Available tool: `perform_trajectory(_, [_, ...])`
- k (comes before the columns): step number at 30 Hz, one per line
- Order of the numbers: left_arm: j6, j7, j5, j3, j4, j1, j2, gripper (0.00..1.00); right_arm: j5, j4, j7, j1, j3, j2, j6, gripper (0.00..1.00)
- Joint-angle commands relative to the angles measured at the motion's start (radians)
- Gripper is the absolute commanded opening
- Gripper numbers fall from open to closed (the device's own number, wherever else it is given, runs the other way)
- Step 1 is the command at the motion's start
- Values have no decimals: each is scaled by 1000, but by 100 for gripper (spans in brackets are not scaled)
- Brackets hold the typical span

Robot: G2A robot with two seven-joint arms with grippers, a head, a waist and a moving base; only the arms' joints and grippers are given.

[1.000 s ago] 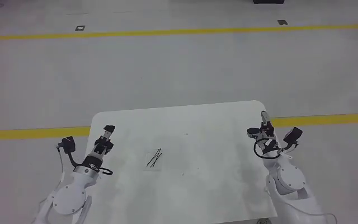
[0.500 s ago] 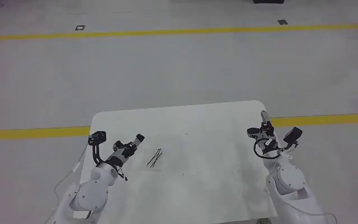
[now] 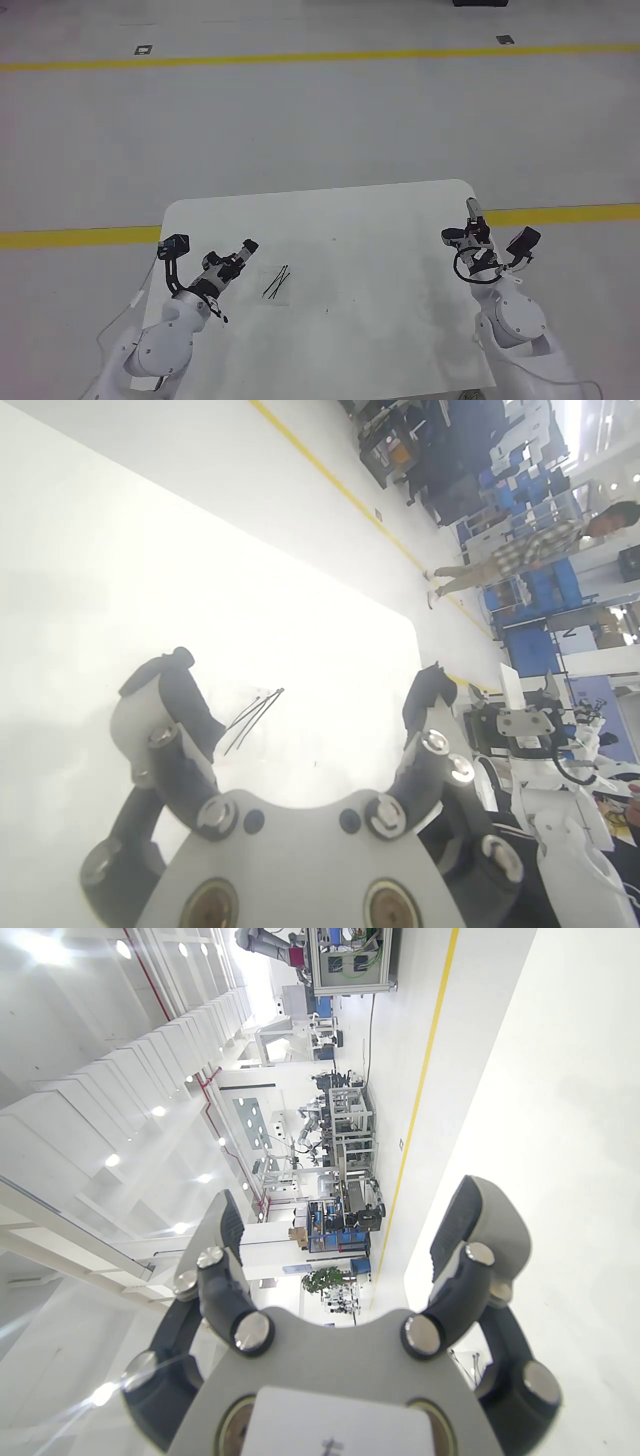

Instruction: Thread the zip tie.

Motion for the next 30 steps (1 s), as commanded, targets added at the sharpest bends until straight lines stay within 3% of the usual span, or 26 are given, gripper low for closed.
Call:
perform_trajectory(1, [0,0,0,0,0,0,0,100,0,0,0,0,0,0,0,100])
perform_trajectory(6, [-3,0,2,2,-1,-2,0,100,0,0,0,0,0,0,0,100])
perform_trajectory(8, [-6,-11,24,25,-1,-18,-1,100,0,0,0,0,0,0,0,100])
perform_trajectory(12, [52,-42,98,80,-9,-55,-3,100,0,0,0,0,0,0,0,100])
perform_trajectory(14, [107,-52,153,122,-7,-77,-7,100,0,0,0,0,0,0,0,100])
perform_trajectory(16, [107,-58,219,159,8,-91,-14,100,0,0,0,0,0,0,0,100])
perform_trajectory(18, [107,-41,272,168,14,-96,-21,100,0,0,0,0,0,0,0,100])
perform_trajectory(26, [107,-41,272,168,14,-96,-21,100,0,0,0,0,0,0,0,100])
perform_trajectory(28, [92,-78,325,194,25,-109,-20,100,0,0,0,0,0,0,0,100])
perform_trajectory(30, [107,-154,385,228,46,-148,-21,100,0,0,0,0,0,0,0,100])
